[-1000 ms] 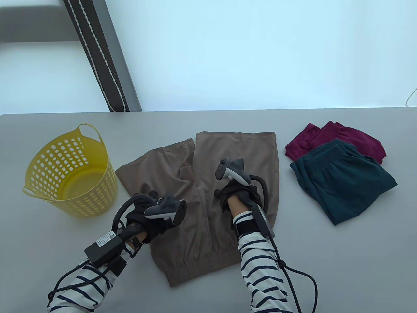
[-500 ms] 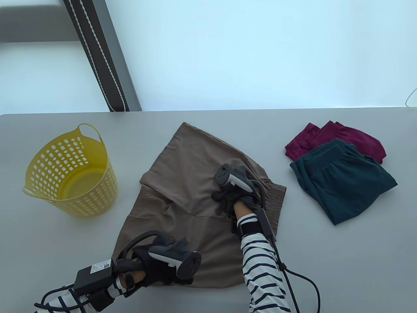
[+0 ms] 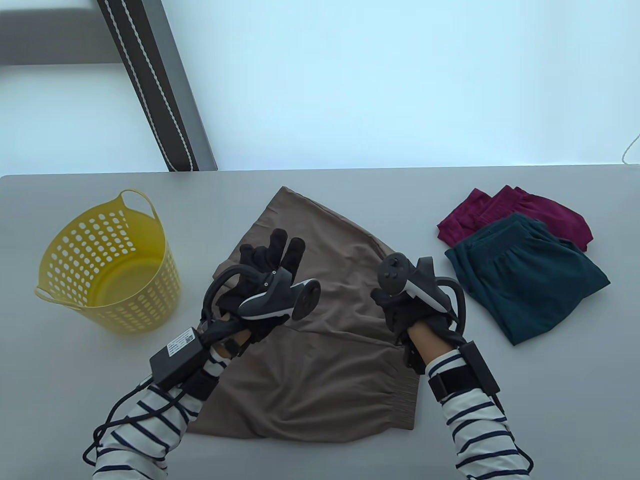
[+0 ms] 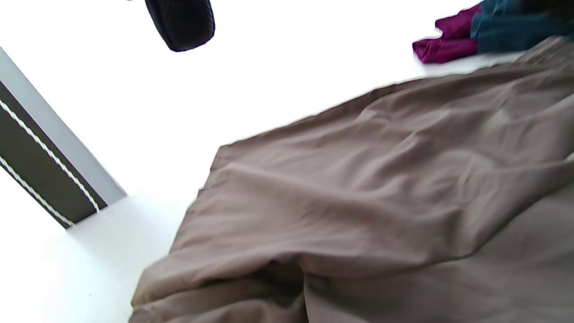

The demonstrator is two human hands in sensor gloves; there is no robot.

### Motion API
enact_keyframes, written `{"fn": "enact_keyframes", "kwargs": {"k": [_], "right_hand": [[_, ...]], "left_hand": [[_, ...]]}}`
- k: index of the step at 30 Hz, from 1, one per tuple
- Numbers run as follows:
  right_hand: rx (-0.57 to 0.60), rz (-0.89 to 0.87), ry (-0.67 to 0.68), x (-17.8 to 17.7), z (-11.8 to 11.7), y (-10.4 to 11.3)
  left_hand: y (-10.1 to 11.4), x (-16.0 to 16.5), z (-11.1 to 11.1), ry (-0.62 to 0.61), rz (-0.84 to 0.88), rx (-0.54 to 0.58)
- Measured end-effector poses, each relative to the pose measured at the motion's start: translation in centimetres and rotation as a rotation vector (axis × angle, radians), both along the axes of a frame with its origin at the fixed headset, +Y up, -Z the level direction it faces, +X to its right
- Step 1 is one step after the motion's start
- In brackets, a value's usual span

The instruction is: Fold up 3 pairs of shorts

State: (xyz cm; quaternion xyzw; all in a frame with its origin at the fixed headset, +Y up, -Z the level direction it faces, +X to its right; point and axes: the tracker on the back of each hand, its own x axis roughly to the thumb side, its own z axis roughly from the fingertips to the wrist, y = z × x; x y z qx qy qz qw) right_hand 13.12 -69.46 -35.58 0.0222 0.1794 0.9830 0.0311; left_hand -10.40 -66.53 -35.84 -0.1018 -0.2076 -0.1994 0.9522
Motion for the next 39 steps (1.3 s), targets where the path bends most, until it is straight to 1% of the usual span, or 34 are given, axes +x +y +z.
{"fn": "enact_keyframes", "kwargs": {"k": [1, 2, 3, 4, 5, 6, 7, 8, 9, 10, 11, 13, 16, 17, 18, 20, 24, 25, 27, 29, 30, 31, 32, 34, 35, 36, 37, 38, 39], "right_hand": [[-0.069, 0.045, 0.027, 0.1, 0.7, -0.5], [-0.108, 0.078, 0.051, 0.1, 1.2, -1.1], [-0.136, 0.101, 0.066, 0.0, 1.5, -1.7], [-0.167, 0.120, 0.083, -0.2, 1.9, -2.5], [-0.212, 0.127, 0.103, -0.4, 2.2, -3.8], [-0.243, 0.125, 0.118, -0.6, 2.3, -4.6], [-0.226, 0.138, 0.128, -0.9, 2.4, -4.6], [-0.184, 0.164, 0.147, -1.3, 2.4, -4.6], [-0.211, 0.179, 0.169, -1.4, 2.0, -4.6], [-0.198, 0.159, 0.160, -1.4, 1.7, -4.6], [-0.179, 0.138, 0.142, -1.3, 1.3, -4.7], [-0.148, 0.127, 0.094, -0.9, -0.1, -5.1], [-0.074, 0.206, 0.051, -0.2, -1.6, -6.1], [-0.028, 0.265, 0.039, -0.3, -1.7, -6.3], [-0.012, 0.299, 0.049, -0.6, -1.8, -6.4], [-0.012, 0.333, 0.052, -0.9, -1.6, -6.5], [-0.006, 0.310, 0.031, -0.7, -1.5, -6.6], [-0.005, 0.307, 0.028, -0.6, -1.5, -6.6], [-0.004, 0.313, 0.027, -0.7, -1.4, -6.6], [-0.009, 0.320, 0.027, -0.7, -1.4, -6.6], [-0.011, 0.320, 0.027, -0.7, -1.4, -6.6], [-0.011, 0.315, 0.025, -0.7, -1.4, -6.6], [-0.010, 0.311, 0.025, -0.6, -1.4, -6.6], [-0.003, 0.305, 0.028, -0.6, -1.3, -6.7], [0.000, 0.307, 0.032, -0.6, -1.3, -6.7], [0.000, 0.309, 0.033, -0.6, -1.3, -6.8], [0.001, 0.308, 0.030, -0.5, -1.4, -6.7], [0.004, 0.302, 0.022, -0.4, -1.5, -6.7], [0.004, 0.301, 0.019, -0.4, -1.5, -6.7]], "left_hand": [[-1.2, 0.0, -1.0, 0.028, -0.015, -0.052], [-2.6, -0.2, -2.0, 0.060, -0.026, -0.118], [-3.6, -0.4, -2.6, 0.091, -0.028, -0.158], [-4.7, -0.9, -3.3, 0.132, -0.024, -0.202], [-6.2, -1.7, -4.1, 0.185, -0.027, -0.263], [-7.0, -2.2, -4.5, 0.220, -0.033, -0.294], [-7.8, -2.9, -4.8, 0.257, -0.041, -0.316], [-8.7, -3.8, -5.0, 0.294, -0.060, -0.336], [-8.9, -4.5, -5.1, 0.301, -0.072, -0.302], [-8.8, -5.1, -5.0, 0.296, -0.077, -0.232], [-8.7, -5.5, -5.0, 0.286, -0.084, -0.216], [-8.5, -6.2, -5.1, 0.314, -0.074, -0.251], [-8.3, -6.9, -5.2, 0.339, -0.040, -0.276], [-8.4, -6.9, -5.1, 0.337, -0.037, -0.279], [-8.4, -6.9, -5.0, 0.331, -0.045, -0.278], [-8.6, -6.7, -4.9, 0.314, -0.079, -0.271], [-8.7, -6.3, -4.3, 0.284, -0.120, -0.317], [-8.5, -6.1, -4.0, 0.274, -0.109, -0.318], [-7.6, -5.6, -3.2, 0.223, -0.108, -0.233], [-5.3, -5.2, -1.4, 0.087, -0.109, -0.035], [-4.3, -5.2, -0.5, 0.048, -0.100, 0.046], [-3.0, -5.4, 0.9, -0.009, -0.081, 0.142], [-2.0, -5.7, 2.1, -0.047, -0.072, 0.209], [-0.8, -6.8, 4.7, -0.116, -0.077, 0.278], [-0.7, -7.5, 6.1, -0.135, -0.092, 0.264], [-0.8, -8.0, 6.9, -0.139, -0.100, 0.240], [-1.3, -8.6, 8.0, -0.141, -0.114, 0.184], [-2.5, -9.4, 9.2, -0.126, -0.146, 0.067], [-3.6, -10.0, 10.0, -0.107, -0.184, -0.032]]}}
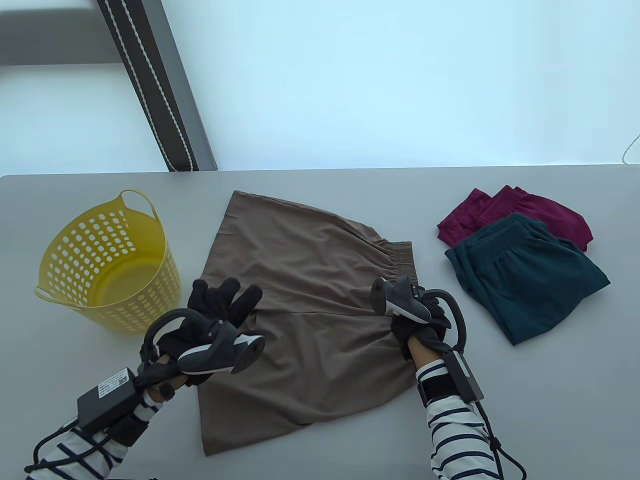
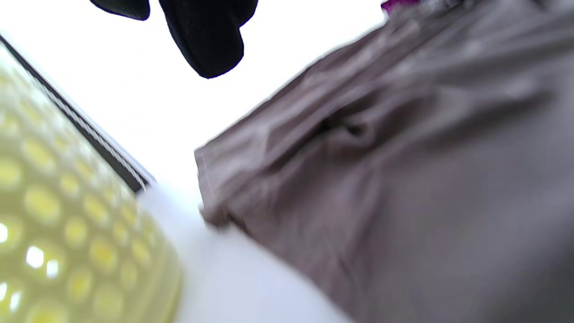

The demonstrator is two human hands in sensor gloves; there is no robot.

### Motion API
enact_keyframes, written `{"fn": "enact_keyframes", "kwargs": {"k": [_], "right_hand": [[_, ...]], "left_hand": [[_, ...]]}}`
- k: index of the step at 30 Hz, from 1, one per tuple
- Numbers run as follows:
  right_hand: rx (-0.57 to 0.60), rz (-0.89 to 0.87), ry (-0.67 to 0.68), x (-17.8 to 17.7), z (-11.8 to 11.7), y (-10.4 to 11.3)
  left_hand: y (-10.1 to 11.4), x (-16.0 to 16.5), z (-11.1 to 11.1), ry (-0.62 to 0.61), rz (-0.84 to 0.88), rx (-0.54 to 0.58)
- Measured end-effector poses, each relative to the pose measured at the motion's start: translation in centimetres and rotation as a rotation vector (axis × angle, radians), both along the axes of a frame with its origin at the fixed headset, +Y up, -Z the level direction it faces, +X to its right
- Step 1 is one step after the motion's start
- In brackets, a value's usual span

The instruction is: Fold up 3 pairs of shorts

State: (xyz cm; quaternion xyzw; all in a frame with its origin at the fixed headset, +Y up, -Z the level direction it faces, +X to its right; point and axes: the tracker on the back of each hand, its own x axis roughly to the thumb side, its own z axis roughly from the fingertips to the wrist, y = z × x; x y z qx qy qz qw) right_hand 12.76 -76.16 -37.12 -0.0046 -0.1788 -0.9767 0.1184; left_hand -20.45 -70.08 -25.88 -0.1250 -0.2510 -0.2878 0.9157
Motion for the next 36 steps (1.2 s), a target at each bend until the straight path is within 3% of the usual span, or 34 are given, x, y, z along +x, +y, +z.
{"fn": "enact_keyframes", "kwargs": {"k": [2, 7, 13, 16, 19, 21, 24, 26, 29, 32, 36], "right_hand": [[0.001, -0.001, -0.003, 0.0, -0.1, 0.0], [0.002, -0.002, -0.004, 0.2, -0.1, 0.0], [0.025, -0.077, 0.008, 1.3, 0.2, 0.1], [0.036, -0.239, 0.022, 3.4, 0.8, 0.4], [-0.077, -0.413, 0.028, 5.2, 1.7, 1.0], [-0.029, -0.445, 0.064, 5.9, 3.2, 2.0], [0.017, -0.392, 0.204, 5.7, 6.2, 3.2], [-0.106, -0.368, 0.309, 4.7, 9.1, 2.7], [-0.166, -0.202, 0.407, 3.2, 12.4, 1.2], [-0.009, 0.084, 0.606, 1.3, 15.1, 0.6], [0.089, 0.171, 0.728, -0.1, 16.8, 0.3]], "left_hand": [[-2.1, -1.1, 1.2, 0.030, -0.073, -0.142], [-7.4, -4.0, 2.6, 0.089, -0.216, -0.189], [-7.4, -6.3, 3.1, 0.128, -0.226, -0.193], [-7.5, -6.6, 3.2, 0.132, -0.210, -0.188], [-7.6, -6.5, 3.3, 0.110, -0.229, -0.174], [-7.5, -6.5, 3.3, 0.102, -0.222, -0.173], [-7.4, -6.6, 3.1, 0.075, -0.185, -0.148], [-7.1, -6.5, 2.9, 0.065, -0.170, -0.131], [-6.7, -6.4, 2.6, 0.052, -0.150, -0.096], [-6.3, -6.4, 2.7, 0.040, -0.121, -0.051], [-6.4, -6.4, 3.7, -0.040, -0.148, 0.076]]}}
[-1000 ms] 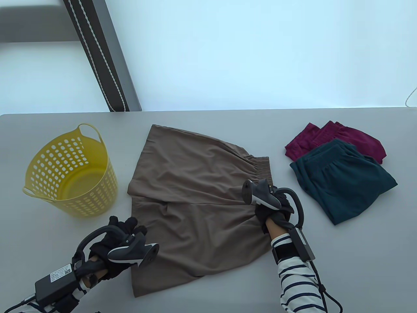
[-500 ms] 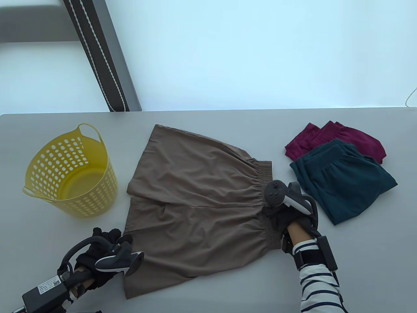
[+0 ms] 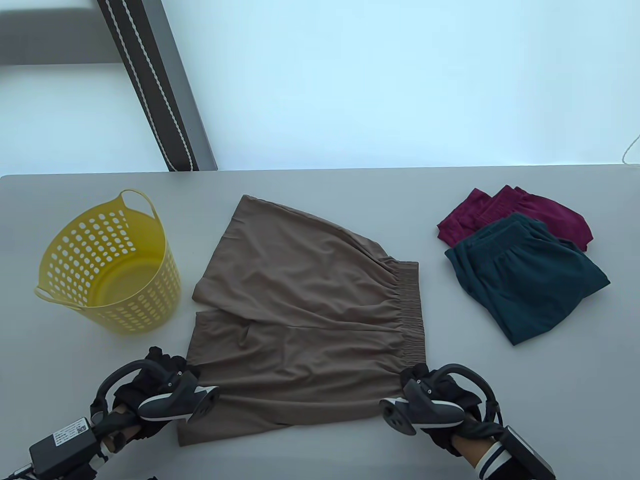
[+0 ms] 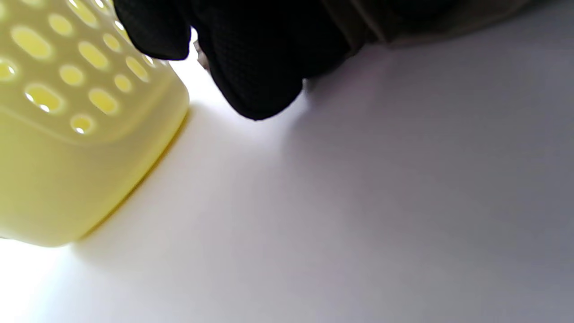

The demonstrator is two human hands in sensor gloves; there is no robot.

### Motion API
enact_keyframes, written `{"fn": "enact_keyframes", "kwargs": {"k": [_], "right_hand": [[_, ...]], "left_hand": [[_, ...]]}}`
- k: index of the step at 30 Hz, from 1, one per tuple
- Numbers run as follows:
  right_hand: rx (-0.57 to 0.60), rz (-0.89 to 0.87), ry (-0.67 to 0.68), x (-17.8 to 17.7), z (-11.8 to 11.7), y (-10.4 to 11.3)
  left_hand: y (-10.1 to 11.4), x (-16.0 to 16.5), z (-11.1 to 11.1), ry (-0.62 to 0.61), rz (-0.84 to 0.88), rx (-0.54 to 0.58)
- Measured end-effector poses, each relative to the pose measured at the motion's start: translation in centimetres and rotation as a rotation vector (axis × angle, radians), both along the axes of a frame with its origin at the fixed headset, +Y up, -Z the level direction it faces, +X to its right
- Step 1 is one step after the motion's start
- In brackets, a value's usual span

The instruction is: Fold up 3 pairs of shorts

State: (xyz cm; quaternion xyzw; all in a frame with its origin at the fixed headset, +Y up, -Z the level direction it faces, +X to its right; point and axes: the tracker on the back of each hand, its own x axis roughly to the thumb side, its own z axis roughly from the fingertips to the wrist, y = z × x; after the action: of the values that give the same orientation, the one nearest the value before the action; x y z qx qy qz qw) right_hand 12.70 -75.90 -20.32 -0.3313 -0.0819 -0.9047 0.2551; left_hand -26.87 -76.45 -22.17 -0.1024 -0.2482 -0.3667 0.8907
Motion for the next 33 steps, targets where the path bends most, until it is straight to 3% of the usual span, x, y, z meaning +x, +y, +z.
{"fn": "enact_keyframes", "kwargs": {"k": [3, 6, 10, 13, 15, 18, 19, 22, 24, 28, 33], "right_hand": [[0.096, -0.068, -0.015, 0.2, -0.8, 0.0], [0.087, -0.130, -0.104, 0.7, -2.3, 0.3], [-0.069, -0.154, -0.177, 1.0, -3.7, 1.5], [-0.256, -0.132, -0.250, 1.4, -4.3, 2.7], [-0.435, -0.175, -0.298, 2.4, -4.4, 4.7], [-0.456, -0.256, -0.338, 4.5, -4.2, 7.8], [-0.516, -0.305, -0.387, 5.8, -4.2, 9.5], [-0.473, -0.446, -0.423, 7.7, -5.0, 12.4], [-0.424, -0.478, -0.451, 8.0, -5.9, 13.2], [-0.335, -0.473, -0.541, 7.1, -9.0, 11.9], [-0.184, -0.331, -0.656, 5.5, -11.8, 7.1]], "left_hand": [[0.0, 0.2, -0.1, -0.019, 0.000, 0.037], [0.0, 0.5, -0.6, -0.012, 0.001, 0.026], [0.1, 0.9, -0.9, -0.042, -0.020, -0.004], [0.9, 1.1, -1.2, -0.072, -0.066, -0.125], [2.9, 1.1, -1.2, -0.029, -0.007, -0.258], [7.6, 0.8, -0.4, -0.032, 0.144, -0.415], [10.3, 0.6, 0.1, -0.075, 0.275, -0.449], [15.6, 0.1, 0.3, -0.158, 0.468, -0.430], [17.1, 0.1, -0.7, -0.151, 0.485, -0.390], [16.0, 0.6, -4.5, -0.002, 0.362, -0.315], [10.8, 1.0, -8.4, 0.161, 0.258, -0.294]]}}
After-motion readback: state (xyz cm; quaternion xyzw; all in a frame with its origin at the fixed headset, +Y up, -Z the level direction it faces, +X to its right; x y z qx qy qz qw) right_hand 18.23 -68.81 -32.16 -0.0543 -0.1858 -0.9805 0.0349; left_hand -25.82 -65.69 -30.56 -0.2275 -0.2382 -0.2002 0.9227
